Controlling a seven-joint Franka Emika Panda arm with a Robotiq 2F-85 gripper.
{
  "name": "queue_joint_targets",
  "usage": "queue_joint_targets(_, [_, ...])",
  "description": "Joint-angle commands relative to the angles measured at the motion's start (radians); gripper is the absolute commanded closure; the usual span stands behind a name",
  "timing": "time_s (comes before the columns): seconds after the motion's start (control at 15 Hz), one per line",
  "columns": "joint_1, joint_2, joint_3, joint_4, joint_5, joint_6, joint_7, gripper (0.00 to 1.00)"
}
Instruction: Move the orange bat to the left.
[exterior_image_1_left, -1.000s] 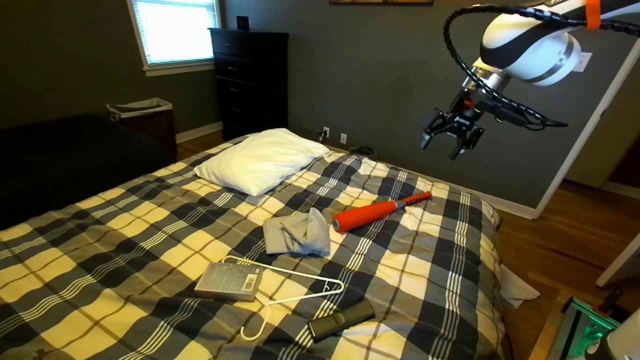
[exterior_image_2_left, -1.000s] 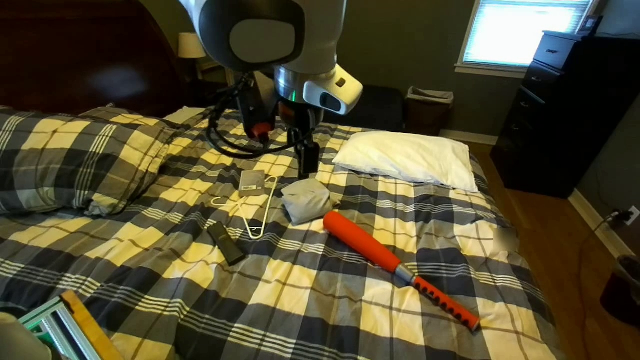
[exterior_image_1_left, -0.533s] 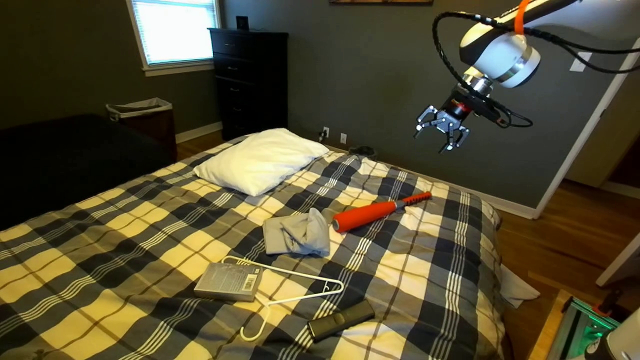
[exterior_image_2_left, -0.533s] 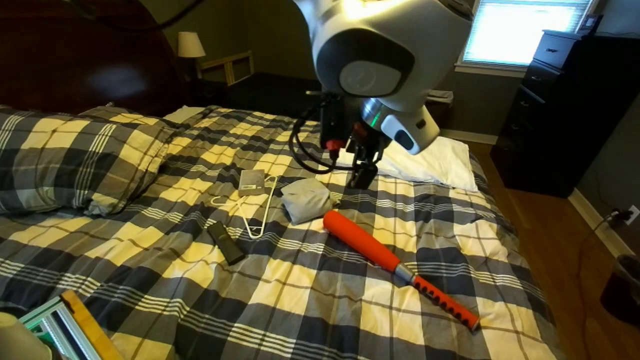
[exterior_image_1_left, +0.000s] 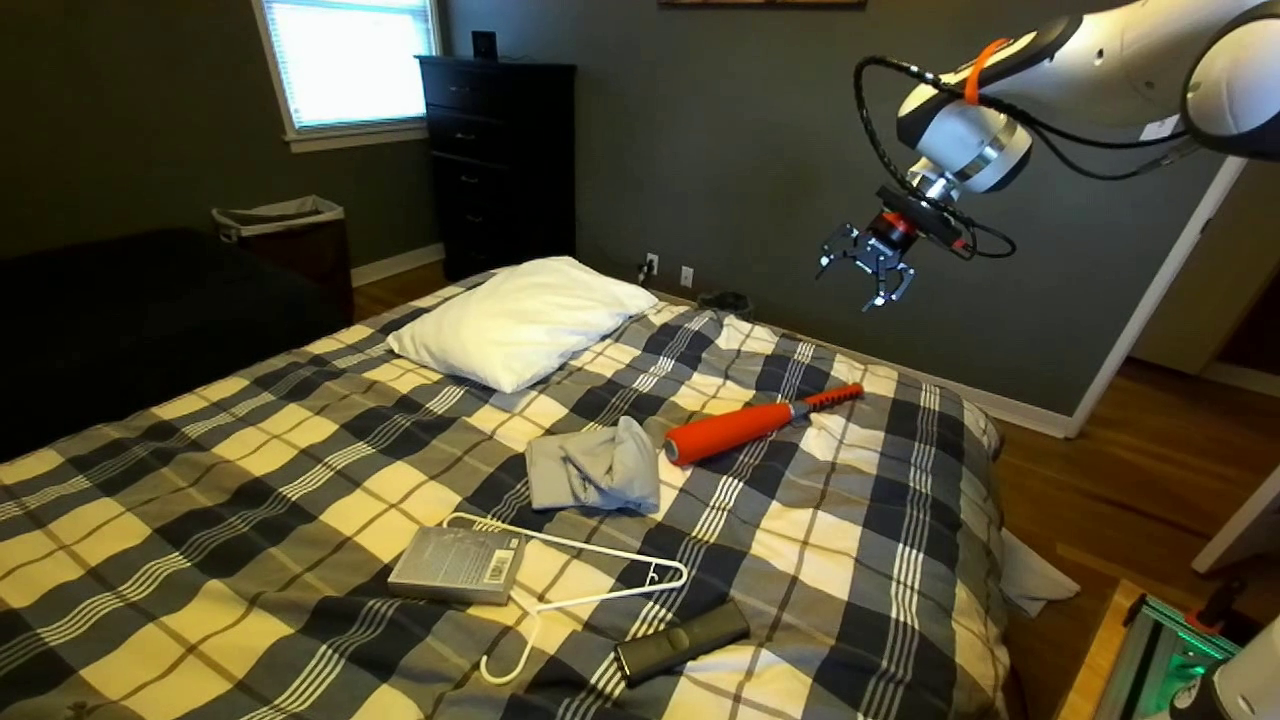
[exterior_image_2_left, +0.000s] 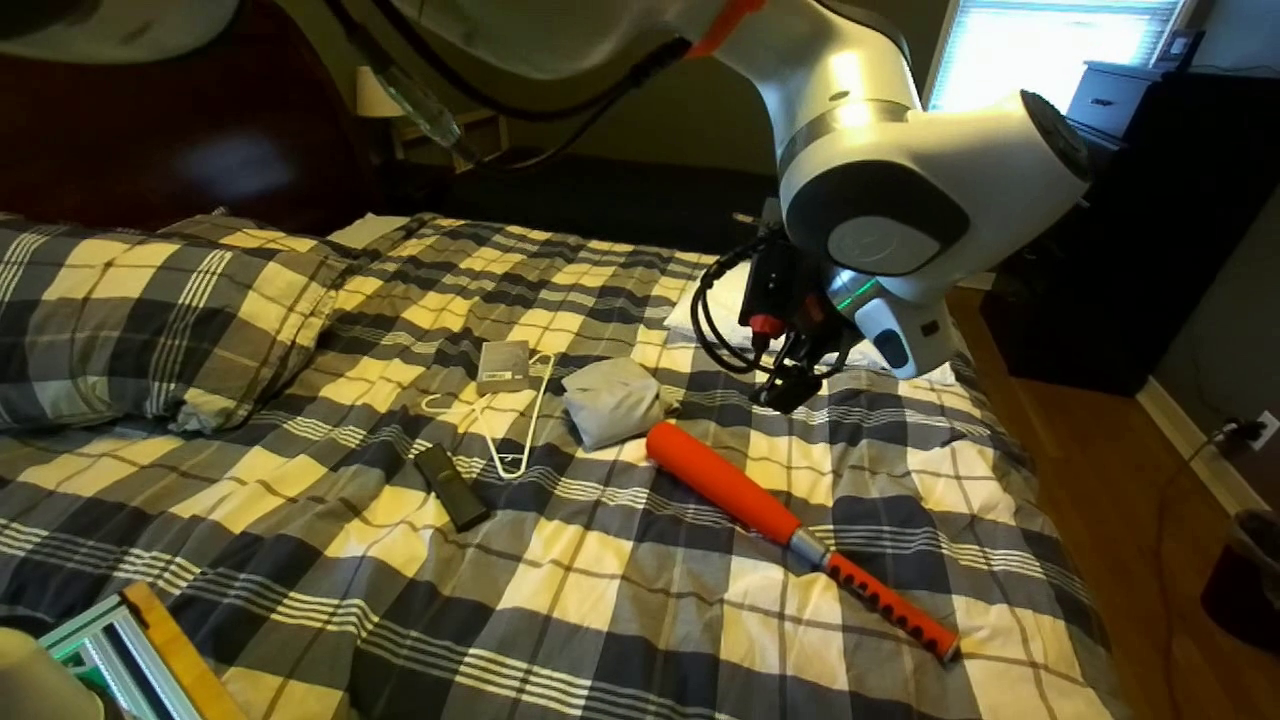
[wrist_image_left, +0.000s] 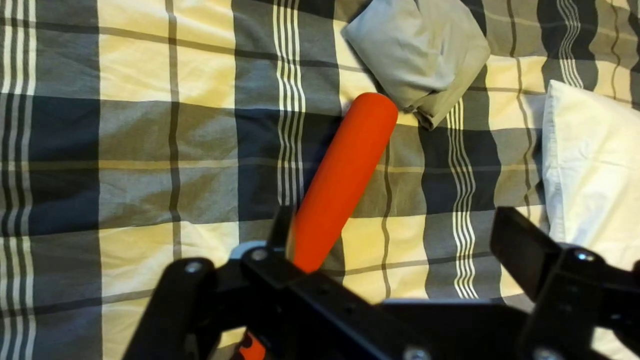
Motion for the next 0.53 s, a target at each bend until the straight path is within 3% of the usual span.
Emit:
queue_joint_targets(0.0, [-0.015, 0.003, 0.018, 0.01, -0.007, -0.001, 0.009, 0.0])
queue_joint_targets(0.07, [-0.044, 0.076, 0.028, 0.113, 0.021, -0.101, 0.062, 0.0])
queue_joint_targets(0.47, [-0.131, 0.377, 0.04, 0.429, 0.061, -0.274, 0.345, 0.0])
